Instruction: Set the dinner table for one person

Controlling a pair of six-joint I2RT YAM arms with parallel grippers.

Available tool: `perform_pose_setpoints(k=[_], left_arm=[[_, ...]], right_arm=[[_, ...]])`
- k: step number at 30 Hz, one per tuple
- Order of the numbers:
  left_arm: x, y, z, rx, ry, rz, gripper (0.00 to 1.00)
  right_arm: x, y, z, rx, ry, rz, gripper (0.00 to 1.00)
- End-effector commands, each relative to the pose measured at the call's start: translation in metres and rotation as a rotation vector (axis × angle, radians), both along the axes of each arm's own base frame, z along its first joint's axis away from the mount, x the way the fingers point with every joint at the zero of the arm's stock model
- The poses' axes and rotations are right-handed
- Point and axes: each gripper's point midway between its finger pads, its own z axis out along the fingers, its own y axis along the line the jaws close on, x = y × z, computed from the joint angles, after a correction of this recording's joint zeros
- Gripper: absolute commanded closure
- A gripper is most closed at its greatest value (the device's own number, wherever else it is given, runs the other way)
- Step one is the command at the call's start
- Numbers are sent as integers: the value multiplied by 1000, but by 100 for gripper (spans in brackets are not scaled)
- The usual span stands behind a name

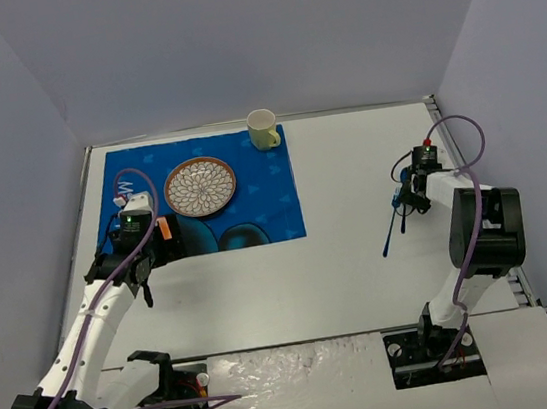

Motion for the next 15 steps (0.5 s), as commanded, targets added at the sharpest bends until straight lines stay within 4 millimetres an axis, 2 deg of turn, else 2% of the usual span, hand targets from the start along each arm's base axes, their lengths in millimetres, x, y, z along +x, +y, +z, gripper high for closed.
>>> perform_pose_setpoints(k=[1, 5, 11, 14, 15], left_arm=[[14, -2, 19, -11, -60, 17, 3], [14, -2, 18, -9, -58, 18, 3], [14, 0, 19, -3, -59, 22, 3], [13, 1, 20, 4, -62, 25, 3], [13, 2, 20, 4, -63, 25, 3]], right_arm=[[12, -2, 5, -10, -2, 52, 71], [24, -4, 10, -24, -16, 70, 71], [27, -7, 3, -43, 4, 68, 73], [26, -10, -5, -52, 28, 72, 77], [26, -11, -6, -54, 31, 72, 82]])
